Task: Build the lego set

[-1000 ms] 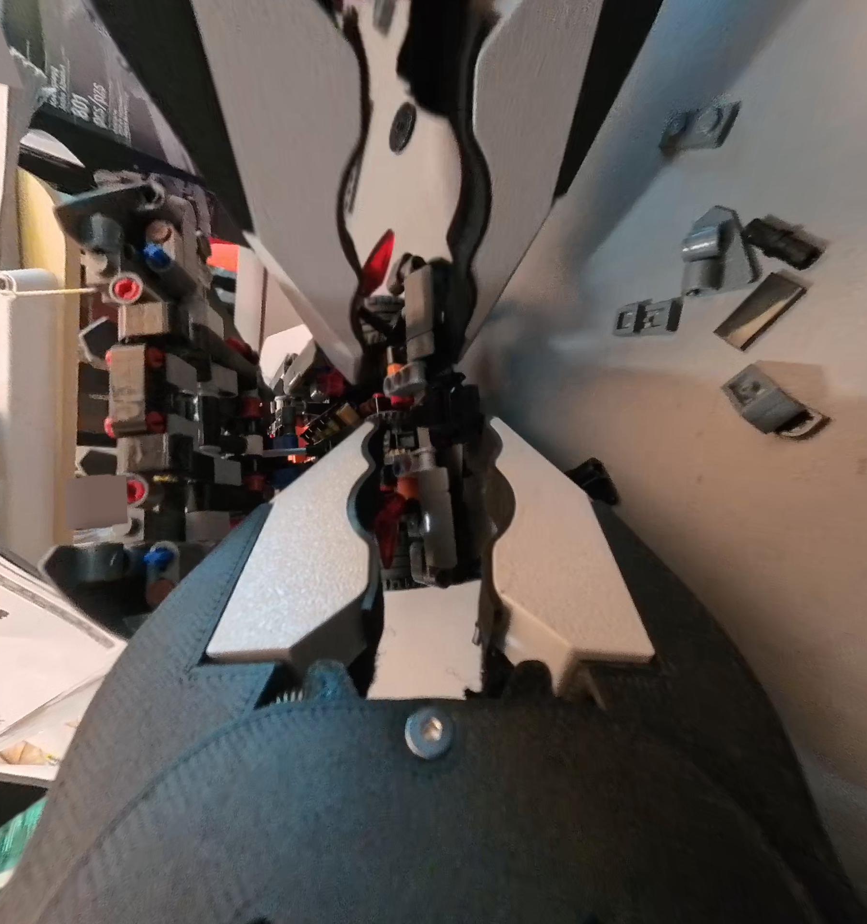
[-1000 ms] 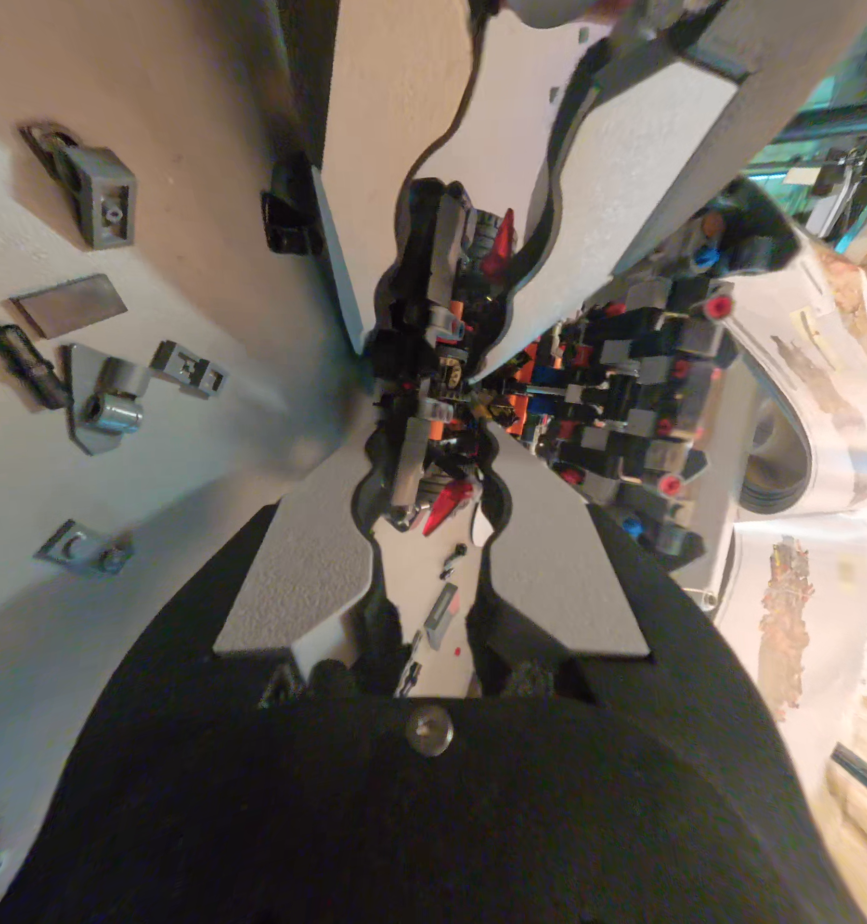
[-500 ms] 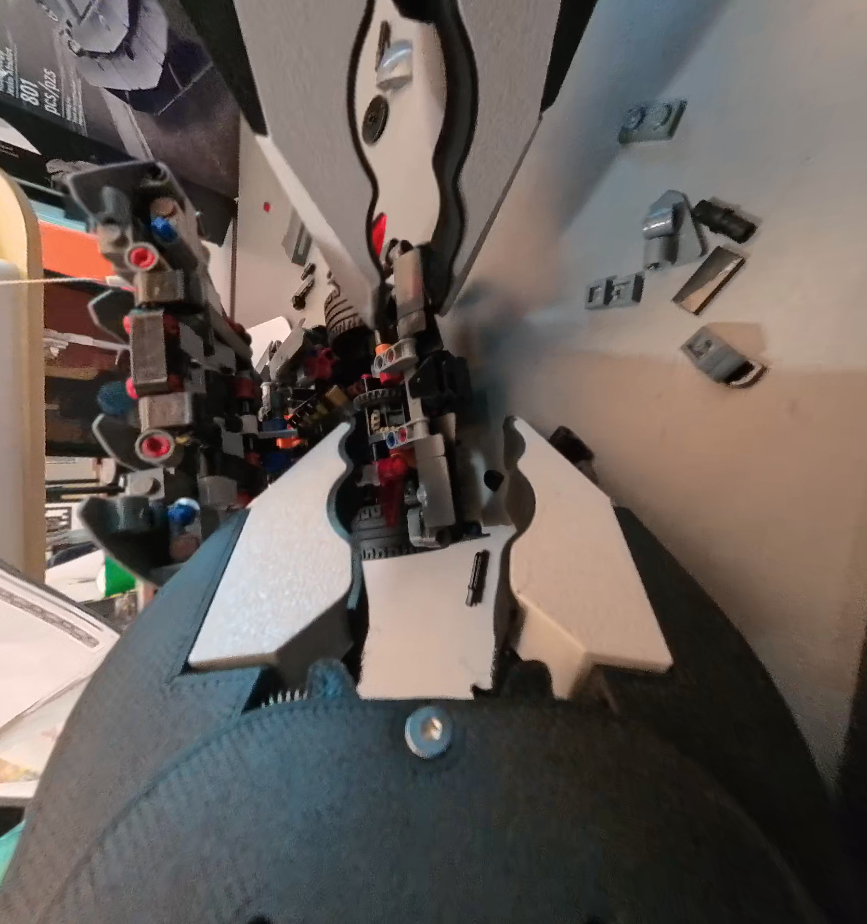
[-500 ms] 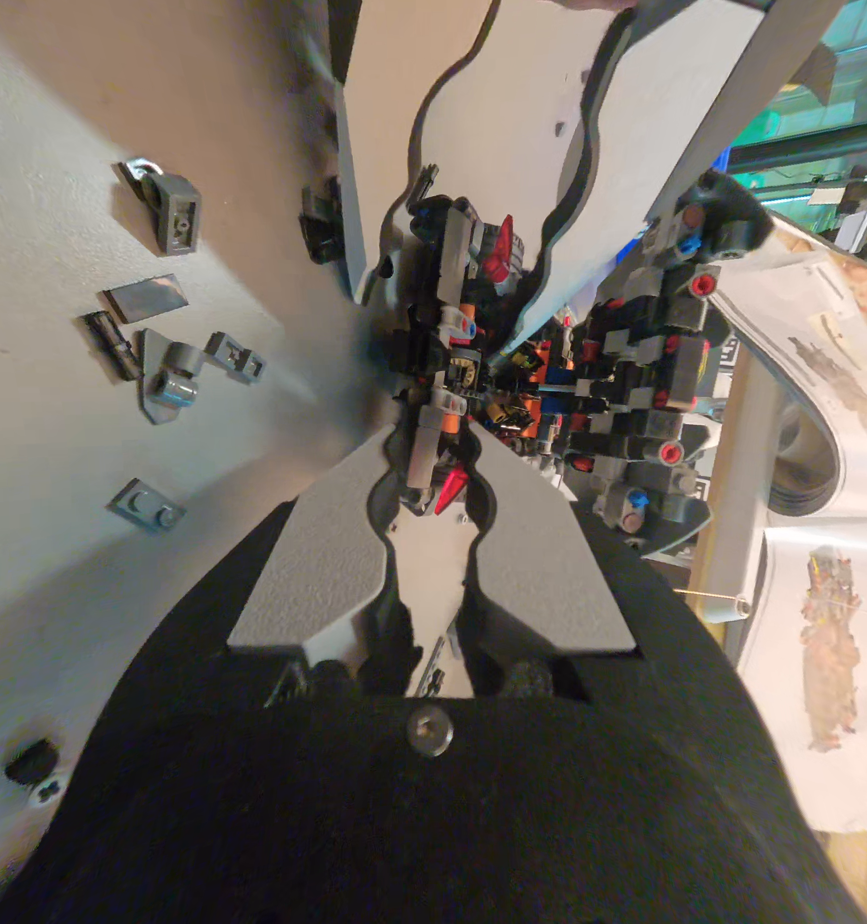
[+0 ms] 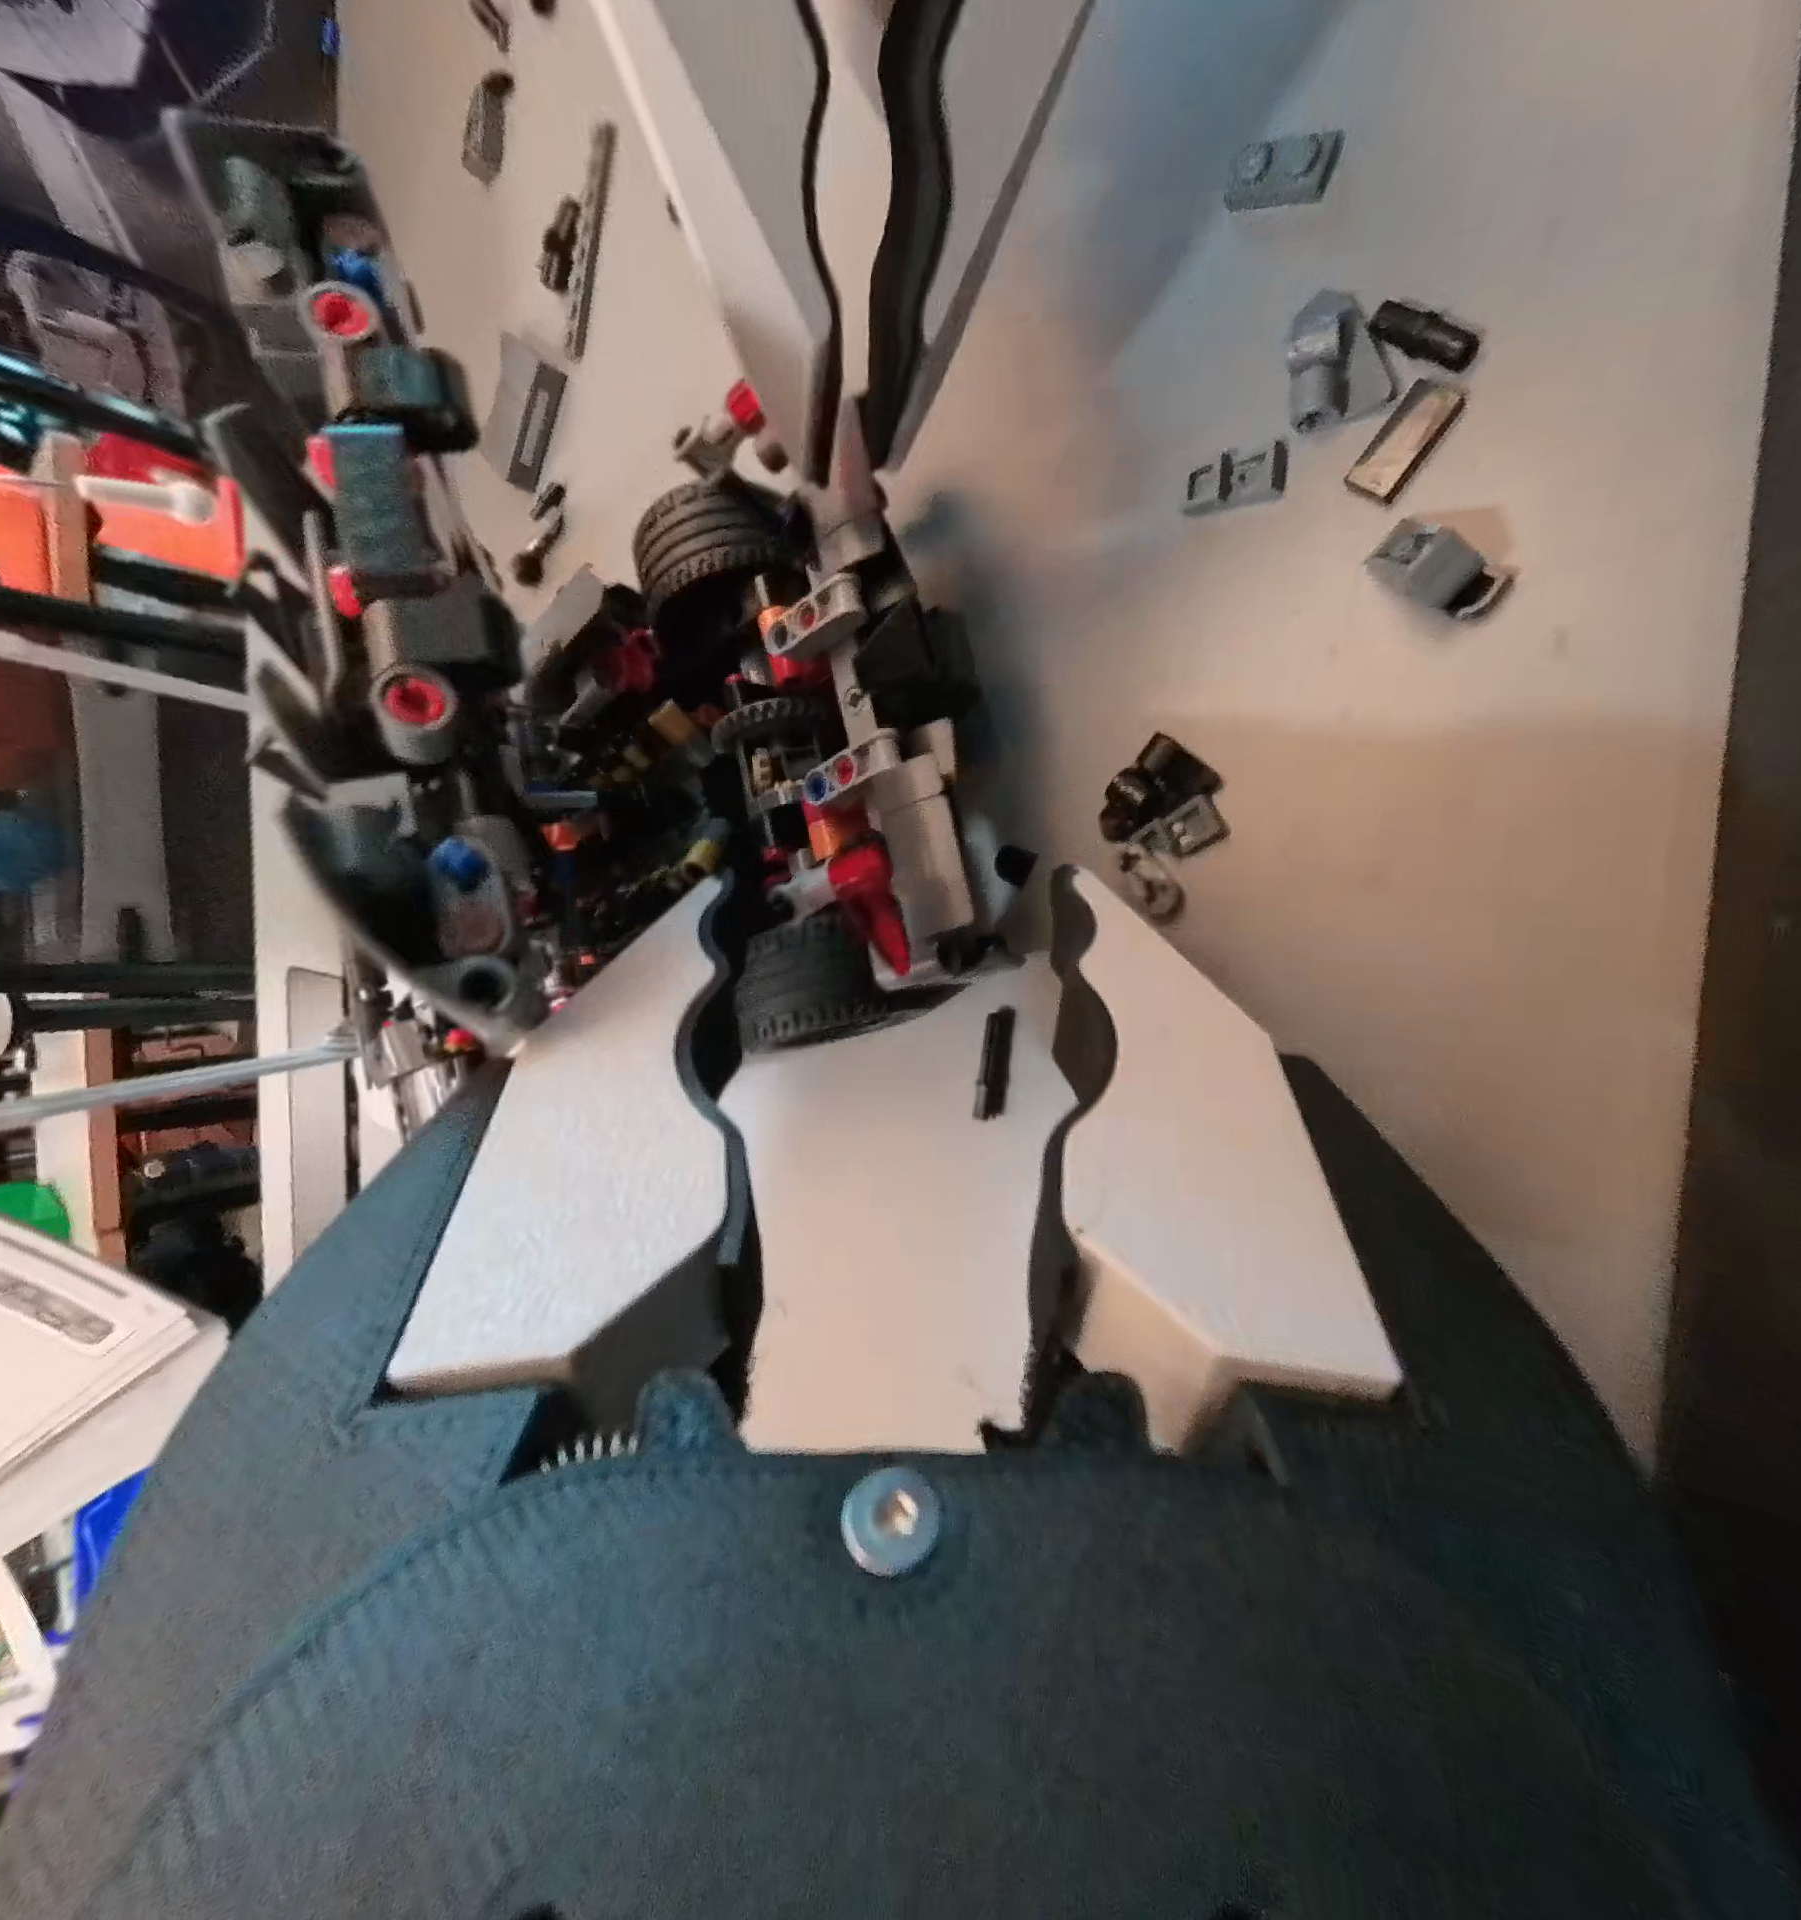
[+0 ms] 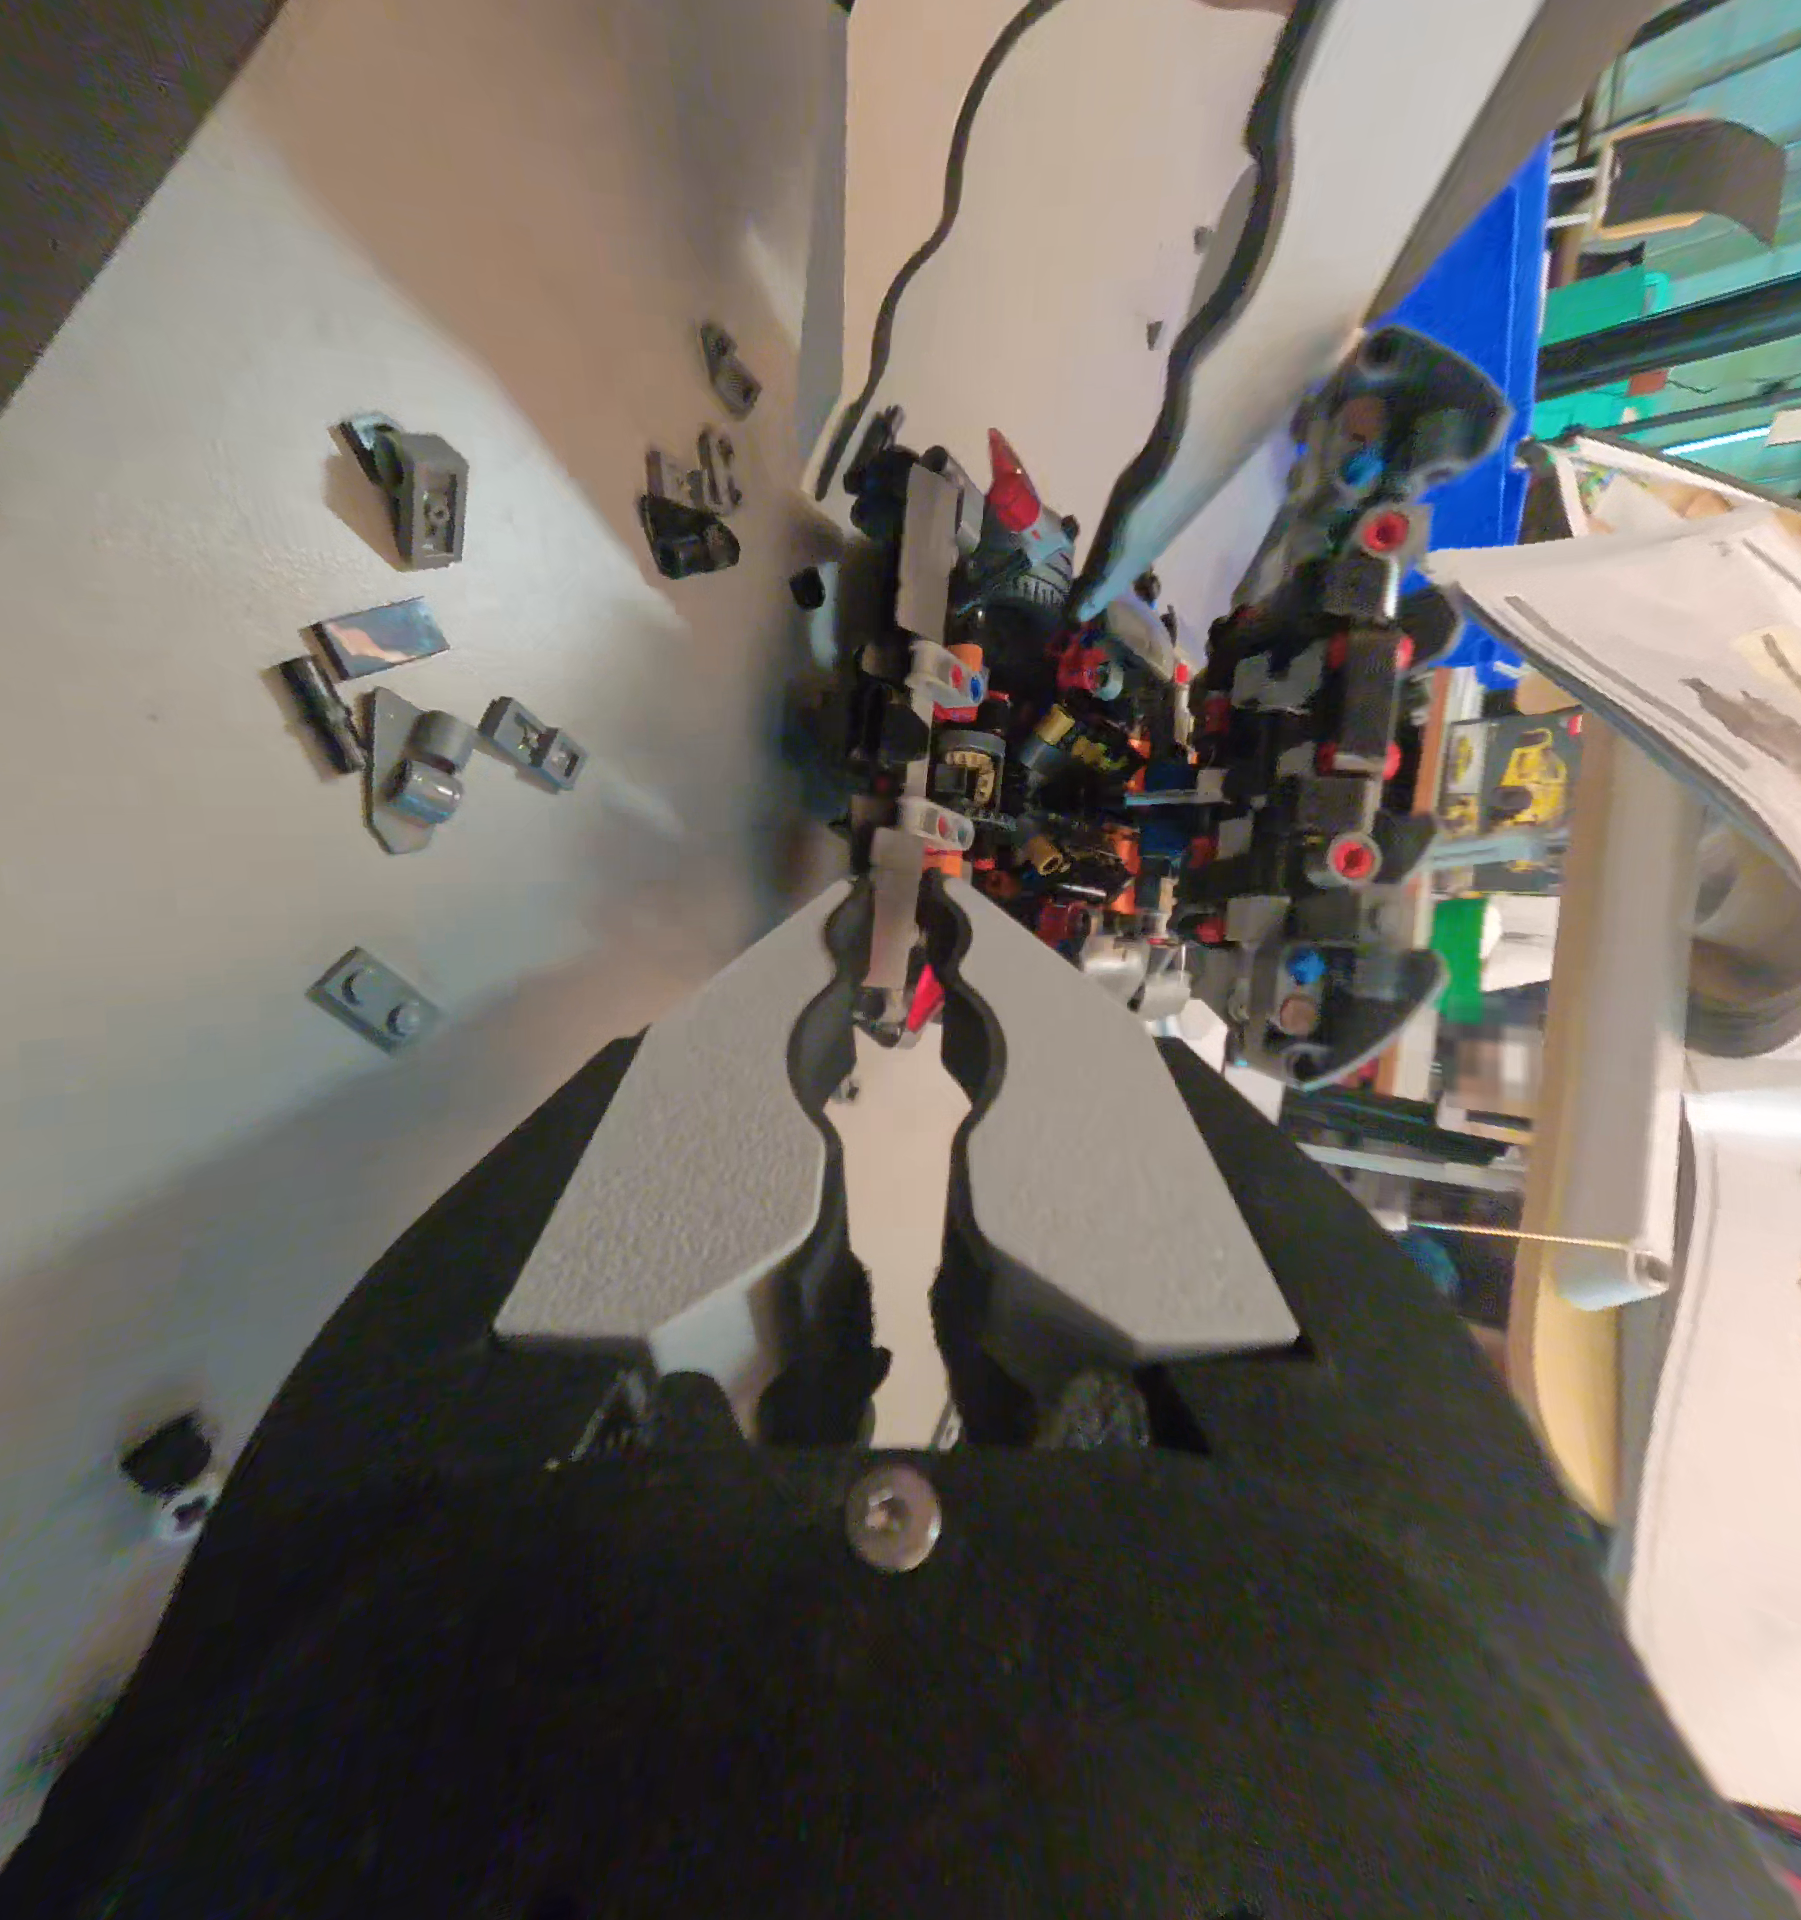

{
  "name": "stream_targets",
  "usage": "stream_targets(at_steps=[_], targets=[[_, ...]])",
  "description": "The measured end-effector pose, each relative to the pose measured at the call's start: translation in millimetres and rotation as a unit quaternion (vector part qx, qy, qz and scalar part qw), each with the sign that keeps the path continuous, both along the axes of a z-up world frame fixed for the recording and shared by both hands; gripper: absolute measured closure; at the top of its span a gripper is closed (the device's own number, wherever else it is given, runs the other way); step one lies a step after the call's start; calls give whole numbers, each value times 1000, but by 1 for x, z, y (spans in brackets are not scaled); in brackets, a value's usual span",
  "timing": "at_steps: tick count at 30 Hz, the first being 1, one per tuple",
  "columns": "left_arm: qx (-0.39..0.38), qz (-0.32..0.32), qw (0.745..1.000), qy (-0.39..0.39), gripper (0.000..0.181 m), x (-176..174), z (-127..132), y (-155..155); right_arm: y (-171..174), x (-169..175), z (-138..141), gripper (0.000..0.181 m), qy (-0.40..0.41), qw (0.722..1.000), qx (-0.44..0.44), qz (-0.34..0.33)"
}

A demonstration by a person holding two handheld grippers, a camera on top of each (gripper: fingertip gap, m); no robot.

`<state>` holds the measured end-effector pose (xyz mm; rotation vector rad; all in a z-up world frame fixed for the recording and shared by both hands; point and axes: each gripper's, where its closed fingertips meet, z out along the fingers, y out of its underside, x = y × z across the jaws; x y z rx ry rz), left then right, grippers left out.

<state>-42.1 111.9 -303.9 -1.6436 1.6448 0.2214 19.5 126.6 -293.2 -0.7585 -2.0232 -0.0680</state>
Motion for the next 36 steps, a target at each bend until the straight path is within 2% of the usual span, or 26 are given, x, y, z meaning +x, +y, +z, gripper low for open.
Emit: stream_targets(at_steps=[3,6,10,12,14,17,19,23,31,36], targets=[[-27,2,1000,-12,127,-6,-2,-3,-2,3,7,174,15,999,-37,9],[-21,2,1000,-7,132,-9,0,-3,-2,7,11,173,27,996,-84,11],[-23,15,1000,-8,130,-11,-2,0,6,11,15,155,39,994,-100,-3],[-36,15,999,-11,129,-9,-8,-1,7,11,16,153,43,993,-109,-7],[-34,16,999,-18,131,-9,-6,0,12,11,7,144,32,990,-133,-22],[-45,23,998,-29,131,-10,-5,1,27,14,-8,145,18,984,-166,-56],[-41,21,999,-21,133,-11,-4,0,26,13,-7,145,27,978,-200,-57],[16,-11,1000,-4,149,-7,8,-4,23,13,-3,148,33,983,-179,-41],[28,-14,999,25,145,-6,7,-5,12,9,-3,150,27,986,-163,-21],[35,-19,999,35,137,-1,4,-5,14,7,-5,151,25,988,-150,-27]])
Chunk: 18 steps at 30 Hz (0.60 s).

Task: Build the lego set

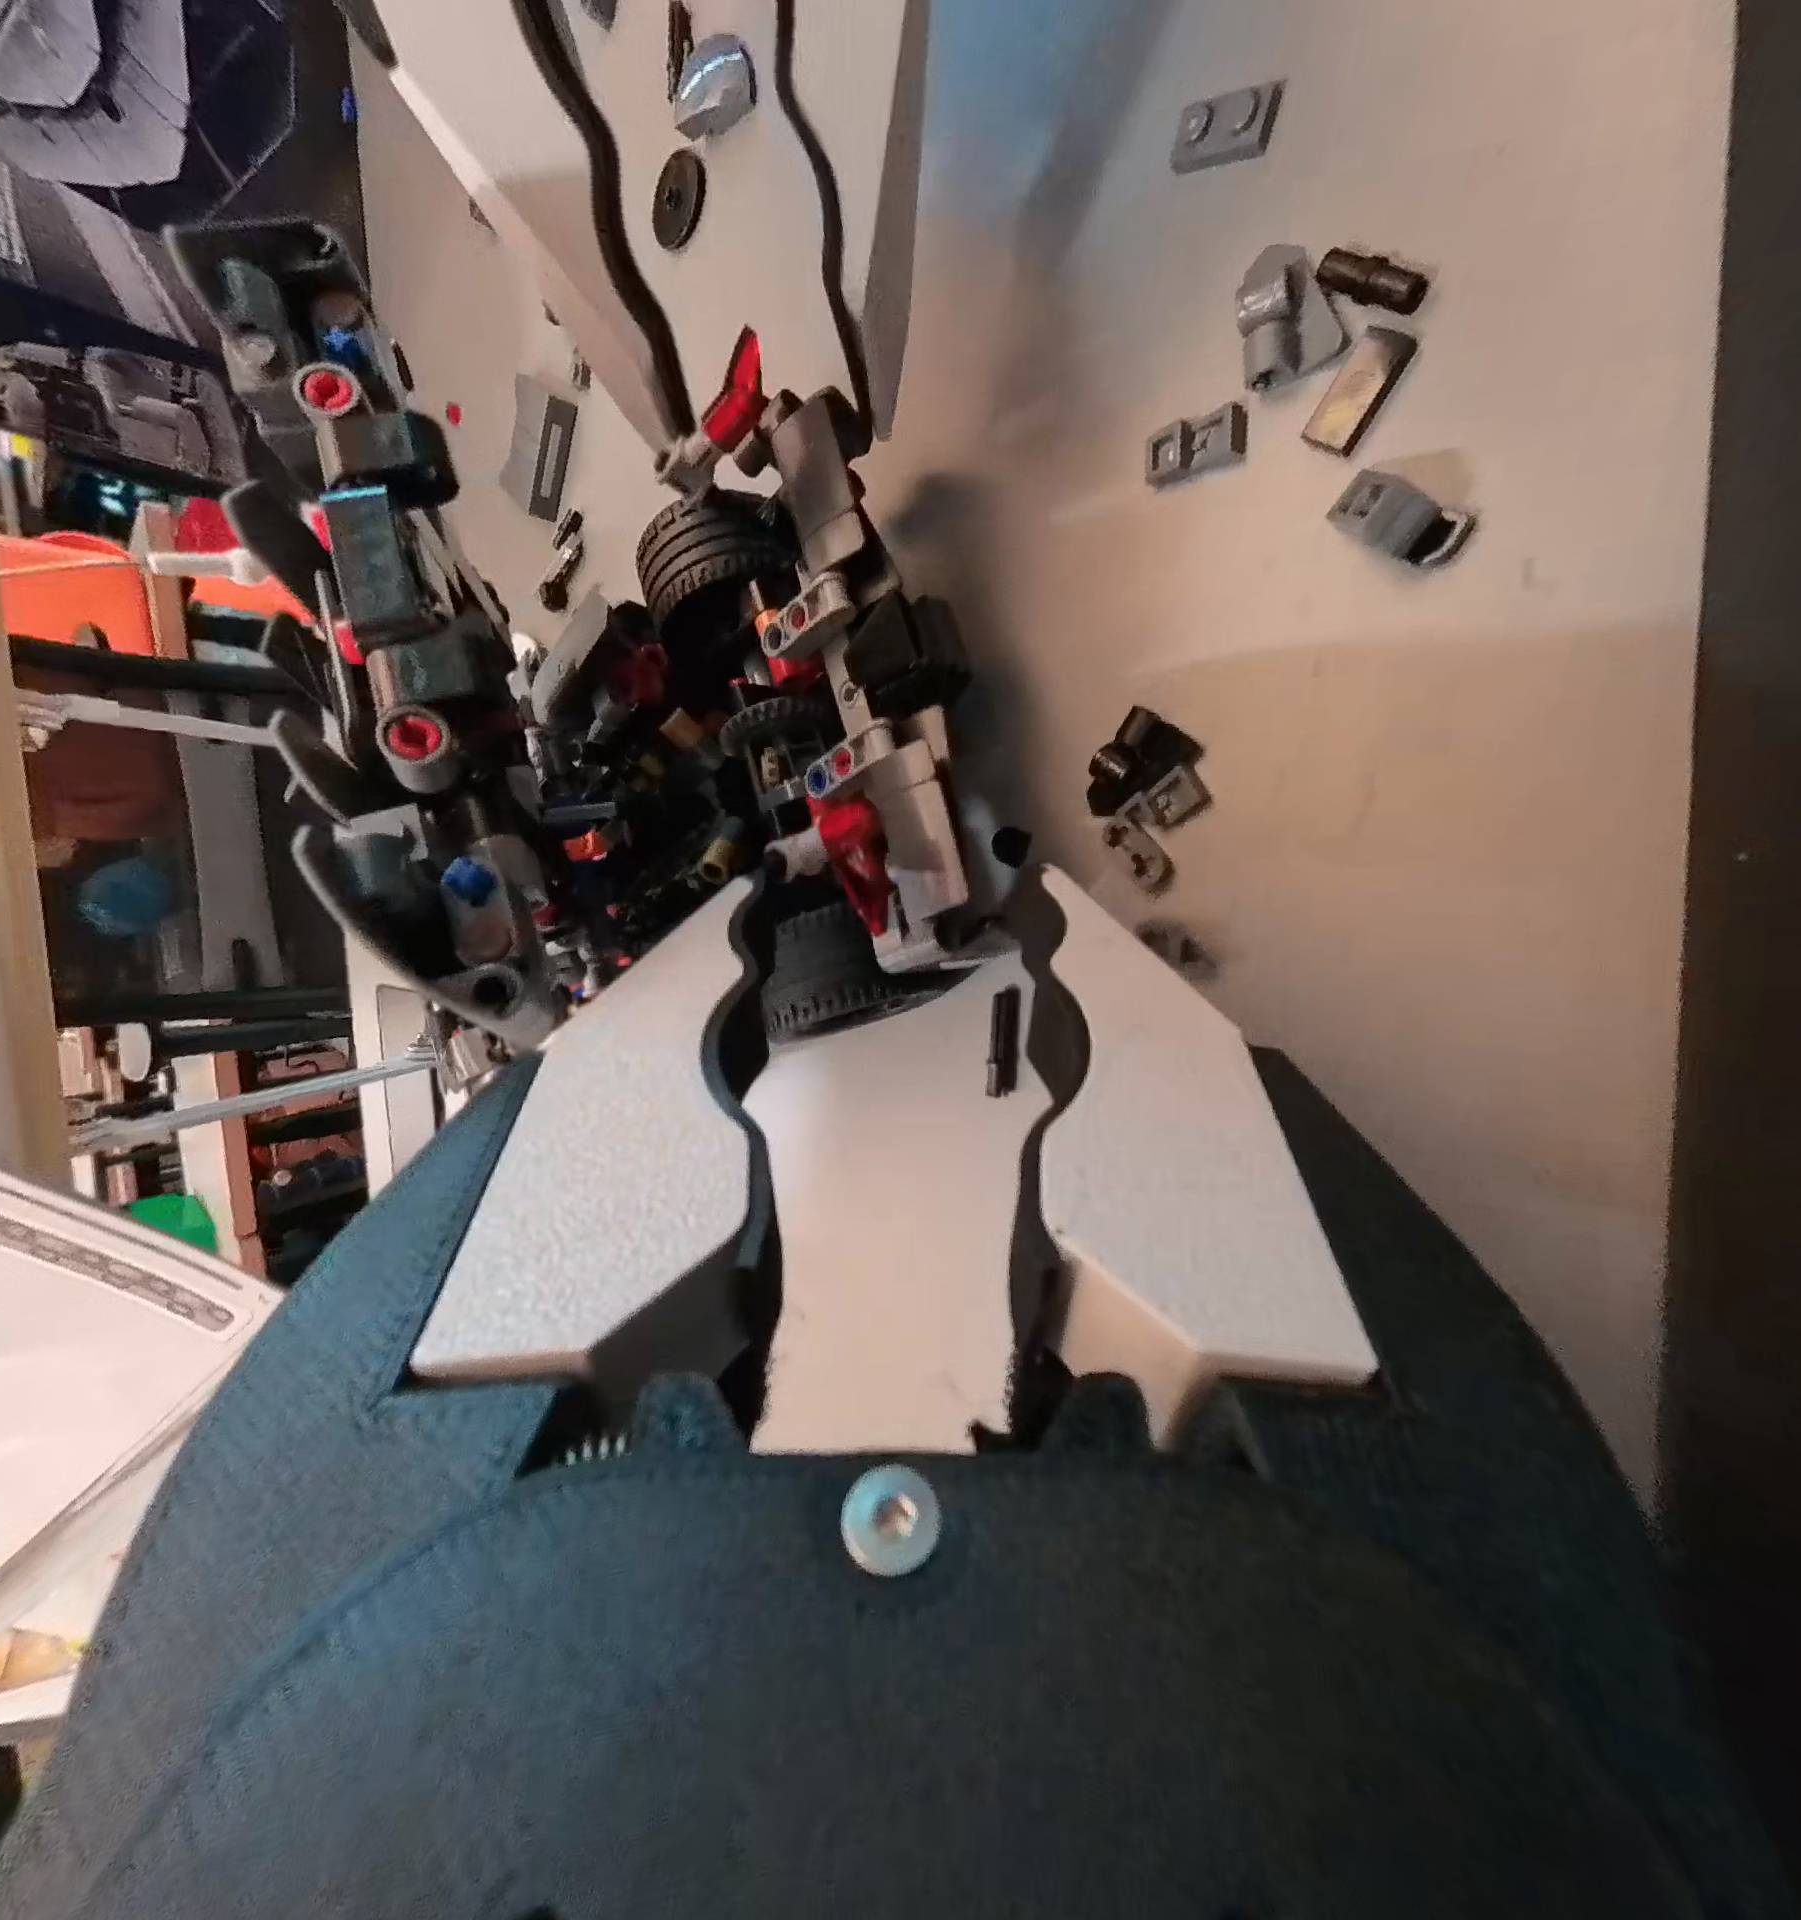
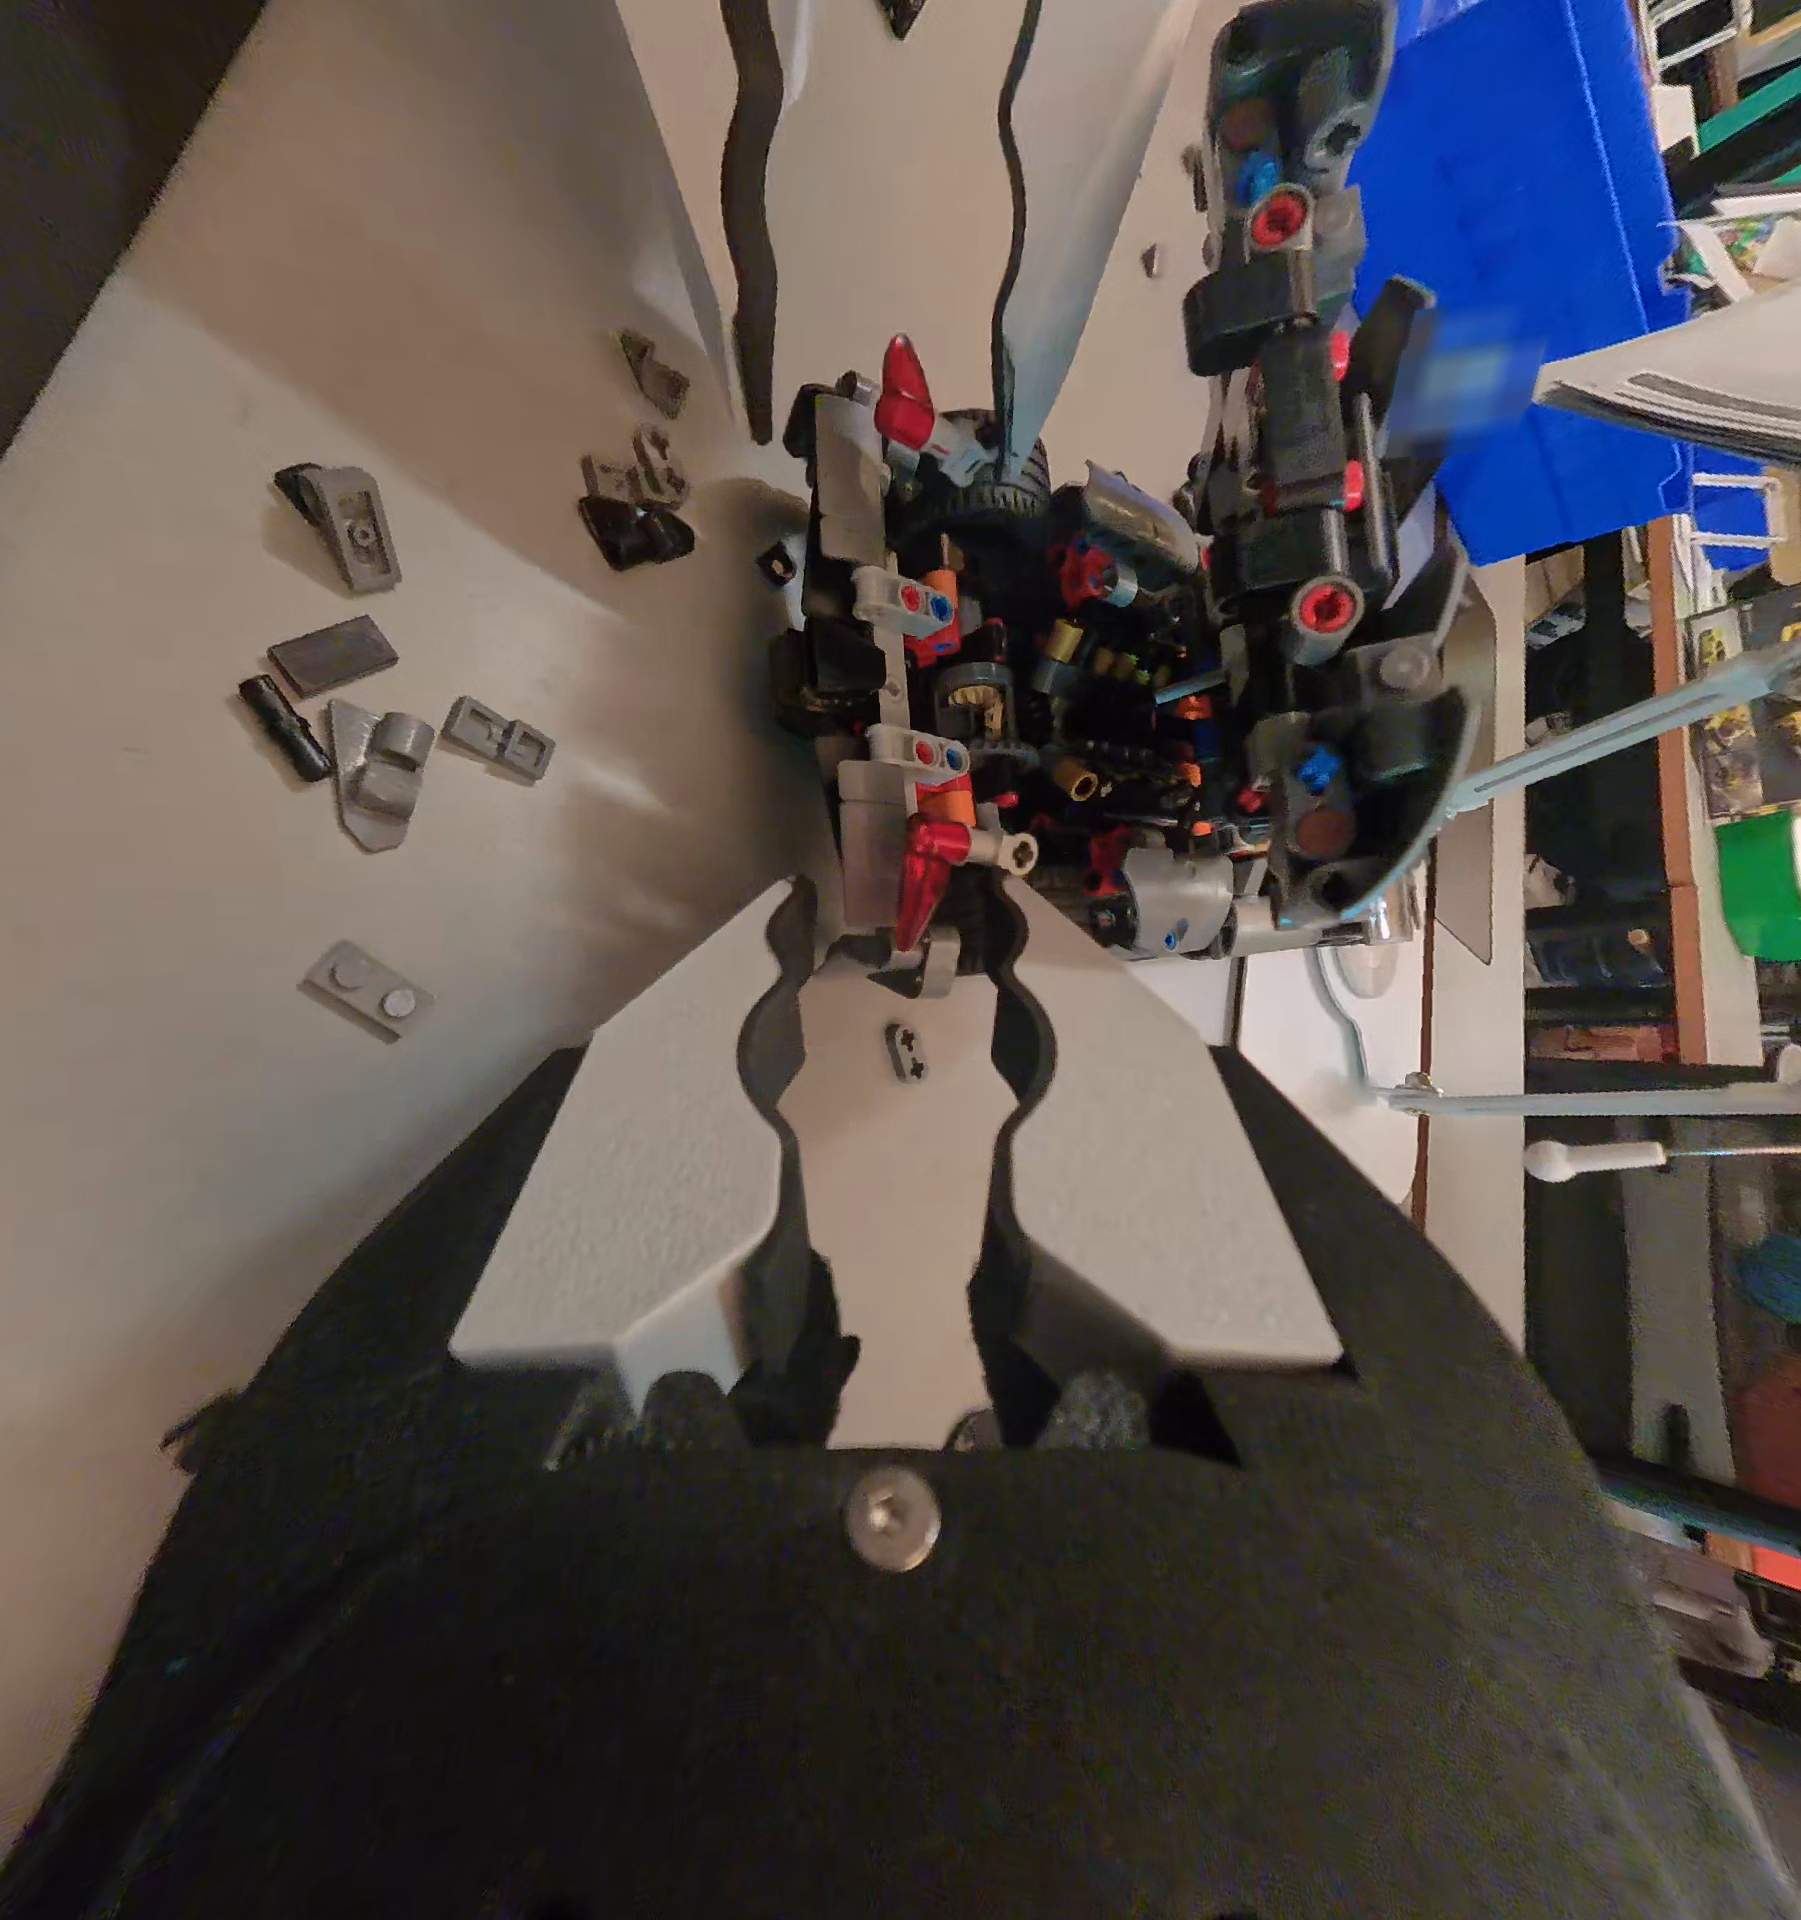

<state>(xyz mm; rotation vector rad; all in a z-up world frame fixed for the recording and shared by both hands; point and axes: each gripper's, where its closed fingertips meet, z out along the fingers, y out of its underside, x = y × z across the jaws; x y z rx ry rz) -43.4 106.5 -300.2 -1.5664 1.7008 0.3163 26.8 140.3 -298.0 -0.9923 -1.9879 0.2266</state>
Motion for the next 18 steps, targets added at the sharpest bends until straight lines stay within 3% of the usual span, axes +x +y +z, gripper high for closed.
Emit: stream_targets(at_steps=[18], targets=[[1,6,1000,11,136,0,-4,3,-1,-7,3,149,2,999,31,-9]])
